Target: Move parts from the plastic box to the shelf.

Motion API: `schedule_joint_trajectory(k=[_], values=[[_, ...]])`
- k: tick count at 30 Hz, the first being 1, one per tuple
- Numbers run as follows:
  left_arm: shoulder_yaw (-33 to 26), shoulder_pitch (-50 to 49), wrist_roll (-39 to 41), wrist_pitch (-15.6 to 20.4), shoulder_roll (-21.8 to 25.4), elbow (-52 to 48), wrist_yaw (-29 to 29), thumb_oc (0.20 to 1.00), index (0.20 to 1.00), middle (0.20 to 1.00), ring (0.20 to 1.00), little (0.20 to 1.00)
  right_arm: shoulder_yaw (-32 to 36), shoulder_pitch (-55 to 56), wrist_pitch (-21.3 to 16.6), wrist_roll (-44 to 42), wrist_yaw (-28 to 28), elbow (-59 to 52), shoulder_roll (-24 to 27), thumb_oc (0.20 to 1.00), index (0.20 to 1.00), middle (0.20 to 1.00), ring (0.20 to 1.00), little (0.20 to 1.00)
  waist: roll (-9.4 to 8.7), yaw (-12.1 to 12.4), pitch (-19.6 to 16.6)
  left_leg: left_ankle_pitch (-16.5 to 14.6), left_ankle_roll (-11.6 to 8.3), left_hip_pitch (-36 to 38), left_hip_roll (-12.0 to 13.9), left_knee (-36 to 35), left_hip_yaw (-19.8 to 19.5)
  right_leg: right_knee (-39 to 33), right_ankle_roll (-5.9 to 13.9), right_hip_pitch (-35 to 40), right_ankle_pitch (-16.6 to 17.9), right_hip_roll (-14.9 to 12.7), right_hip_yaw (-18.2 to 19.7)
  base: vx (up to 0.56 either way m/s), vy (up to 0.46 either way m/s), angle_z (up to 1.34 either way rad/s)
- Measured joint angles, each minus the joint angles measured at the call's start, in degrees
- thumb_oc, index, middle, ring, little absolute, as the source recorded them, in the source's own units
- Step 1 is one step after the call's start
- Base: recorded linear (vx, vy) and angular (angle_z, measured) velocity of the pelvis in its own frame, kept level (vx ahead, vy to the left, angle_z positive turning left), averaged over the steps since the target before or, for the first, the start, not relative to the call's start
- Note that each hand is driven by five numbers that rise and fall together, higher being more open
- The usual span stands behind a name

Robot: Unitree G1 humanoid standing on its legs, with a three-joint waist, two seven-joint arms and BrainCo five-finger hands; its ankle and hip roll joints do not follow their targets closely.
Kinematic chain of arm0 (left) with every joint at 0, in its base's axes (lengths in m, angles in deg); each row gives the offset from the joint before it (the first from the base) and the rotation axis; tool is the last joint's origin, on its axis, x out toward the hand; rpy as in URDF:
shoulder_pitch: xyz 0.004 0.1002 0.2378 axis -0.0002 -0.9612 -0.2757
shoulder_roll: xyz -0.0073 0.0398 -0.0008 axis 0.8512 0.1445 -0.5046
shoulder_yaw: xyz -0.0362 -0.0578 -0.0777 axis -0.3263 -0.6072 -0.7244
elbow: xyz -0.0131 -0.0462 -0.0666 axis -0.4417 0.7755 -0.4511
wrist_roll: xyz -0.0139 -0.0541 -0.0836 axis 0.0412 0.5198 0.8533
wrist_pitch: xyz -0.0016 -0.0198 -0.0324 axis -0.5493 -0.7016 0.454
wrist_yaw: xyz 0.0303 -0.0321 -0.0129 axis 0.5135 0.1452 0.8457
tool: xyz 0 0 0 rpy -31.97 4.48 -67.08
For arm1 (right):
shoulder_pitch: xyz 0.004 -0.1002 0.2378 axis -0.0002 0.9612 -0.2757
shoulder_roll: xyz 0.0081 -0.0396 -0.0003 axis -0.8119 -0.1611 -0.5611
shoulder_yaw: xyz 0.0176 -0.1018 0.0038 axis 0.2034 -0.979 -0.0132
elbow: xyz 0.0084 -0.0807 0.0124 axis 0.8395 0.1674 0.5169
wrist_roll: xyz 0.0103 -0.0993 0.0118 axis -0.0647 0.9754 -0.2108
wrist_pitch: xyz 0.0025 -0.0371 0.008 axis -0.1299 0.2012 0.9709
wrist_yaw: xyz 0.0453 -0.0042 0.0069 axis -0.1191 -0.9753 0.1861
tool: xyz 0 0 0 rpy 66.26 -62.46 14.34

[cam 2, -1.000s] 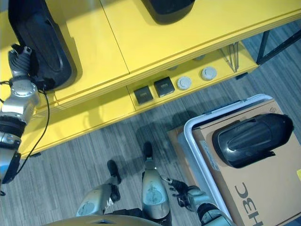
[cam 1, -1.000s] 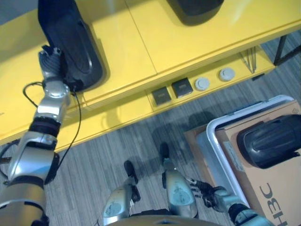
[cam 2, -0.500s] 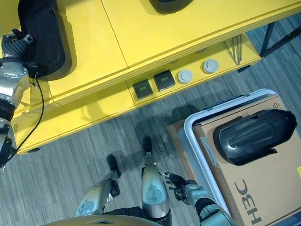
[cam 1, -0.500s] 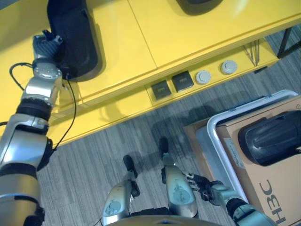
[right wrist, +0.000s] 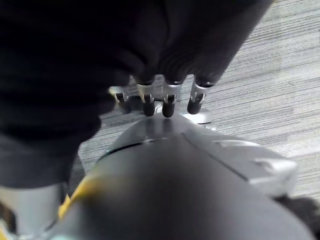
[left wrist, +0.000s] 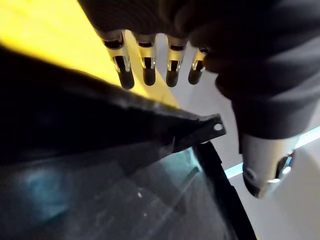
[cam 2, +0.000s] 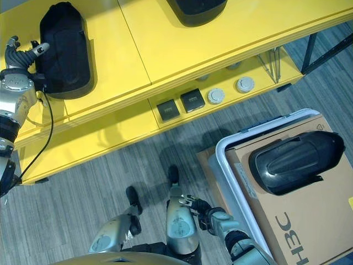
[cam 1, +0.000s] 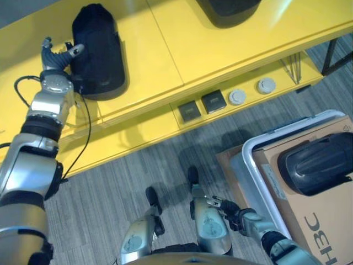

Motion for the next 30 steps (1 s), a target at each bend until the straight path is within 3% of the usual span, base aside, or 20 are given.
schedule_joint_trajectory(k=[5, 10, 12, 14, 16, 19, 20, 24, 26, 30], values=[[-0.4, -0.7, 3.2, 1.7, -0.4, -5.3, 0.4, 1.0, 1.0, 1.0, 1.0, 1.0, 0.7, 0.3, -0.7, 1.4, -0.2, 1.8, -0.7, 1.0, 1.0, 1.0, 1.0, 1.0, -0.03, 0.3, -0.4, 0.0, 0.05, 2.9, 0.3, 0.0, -0.7, 0.0, -0.45, 3.2, -0.1, 0.1, -0.7, 0.0, -0.029, 0.05], [-3.1, -4.9, 3.6, 8.4, -0.2, -12.0, -0.1, 1.0, 1.0, 1.0, 1.0, 1.0, 1.6, 3.5, -4.4, 1.4, -1.6, 1.7, -2.1, 1.0, 1.0, 1.0, 1.0, 1.0, 0.15, 1.8, -6.4, -0.6, -0.27, 5.7, 0.8, 0.0, -1.1, 0.0, -0.75, 6.3, -1.4, 0.4, -1.8, -0.01, -0.006, 0.03], [-4.2, -7.4, 3.5, 12.3, 0.1, -15.4, -1.6, 0.219, 0.219, 0.219, 0.219, 0.219, 1.8, 5.6, -4.4, 1.4, -2.7, 1.6, -2.8, 1.0, 1.0, 1.0, 1.0, 1.0, 0.15, 2.2, -10.6, -1.1, -0.34, 6.7, 0.9, 0.0, -1.0, -0.4, -0.38, 7.3, -2.1, 0.3, -1.7, 0.0, 0.0, 0.0], [-5.2, -10.3, 3.6, 13.8, 0.3, -20.0, -3.7, 0.2, 0.2, 0.2, 0.2, 0.2, 2.5, 6.1, -3.7, 2.0, -3.1, 1.7, -3.2, 1.0, 1.0, 1.0, 1.0, 1.0, 0.24, 2.8, -12.8, -1.7, -0.22, 7.6, 0.9, 0.0, -0.8, -0.4, -0.24, 8.2, -2.9, 0.2, -2.1, 0.02, -0.008, -0.01], [-7.9, -19.1, 3.6, 16.6, -0.1, -30.6, -7.2, 0.2, 0.2, 0.2, 0.2, 0.2, 4.8, 7.8, -2.7, 3.7, -4.3, 2.2, -4.0, 1.0, 1.0, 1.0, 1.0, 1.0, 0.32, 3.4, -15.7, -3.0, -0.24, 8.9, 0.8, 0.0, -0.8, -0.4, 0.2, 9.5, -3.9, 0.0, -2.4, 0.04, -0.024, -0.01], [-11.7, -36.8, 3.3, 19.1, -8.5, -43.6, -11.1, 0.2, 0.2, 0.2, 0.2, 0.2, 6.9, 10.1, -1.4, 6.5, -5.3, 5.9, -5.1, 1.0, 1.0, 1.0, 1.0, 1.0, -0.24, 5.5, -20.2, -3.6, 0.03, 9.1, 0.9, 0.0, -1.1, -0.4, 0.44, 10.2, -4.4, -0.1, -3.2, 0.02, -0.02, 0.05], [-11.9, -41.5, 2.5, 19.1, -11.3, -45.0, -11.6, 0.2, 0.2, 0.2, 0.2, 0.2, 7.2, 10.5, -0.9, 7.2, -5.5, 7.0, -5.3, 1.0, 1.0, 1.0, 1.0, 1.0, -0.1, 6.2, -20.7, -3.6, 0.03, 10.0, 0.9, 0.0, -1.1, -0.4, 0.41, 10.9, -4.4, -0.1, -3.2, 0.03, -0.036, 0.09], [-11.6, -55.8, -4.5, 18.2, -18.2, -44.9, -11.9, 0.2, 0.2, 0.2, 0.2, 0.2, 10.5, 12.5, 0.8, 7.2, -7.3, 8.6, -7.2, 1.0, 1.0, 1.0, 1.0, 1.0, -2.4, 9.0, -20.6, -3.6, 0.1, 10.0, 0.9, 0.0, -1.9, -0.4, 0.46, 11.4, -4.5, -0.2, -3.7, 0.01, -0.027, 0.08], [-11.5, -60.9, -6.9, 16.5, -17.5, -44.6, -12.6, 0.2, 0.2, 0.2, 0.2, 0.2, 12.4, 13.4, 1.6, 7.0, -7.7, 8.8, -8.4, 1.0, 1.0, 1.0, 1.0, 1.0, -4.93, 10.3, -20.1, -3.2, 0.46, 9.3, 1.0, 0.0, -2.7, -0.4, 0.44, 10.8, -4.5, -0.3, -4.6, 0.0, -0.005, 0.28], [-10.8, -61.2, -10.7, 16.7, -15.1, -44.8, -14.6, 0.2, 0.2, 0.2, 0.2, 0.2, 12.4, 14.4, 1.2, 9.9, -8.4, 9.7, -8.5, 1.0, 1.0, 1.0, 1.0, 1.0, -5.01, 11.1, -20.1, -2.7, 0.82, 8.9, 0.7, 0.0, -2.8, -0.4, 0.55, 11.3, -4.4, -0.8, -4.9, 0.01, 0.002, 0.07]])
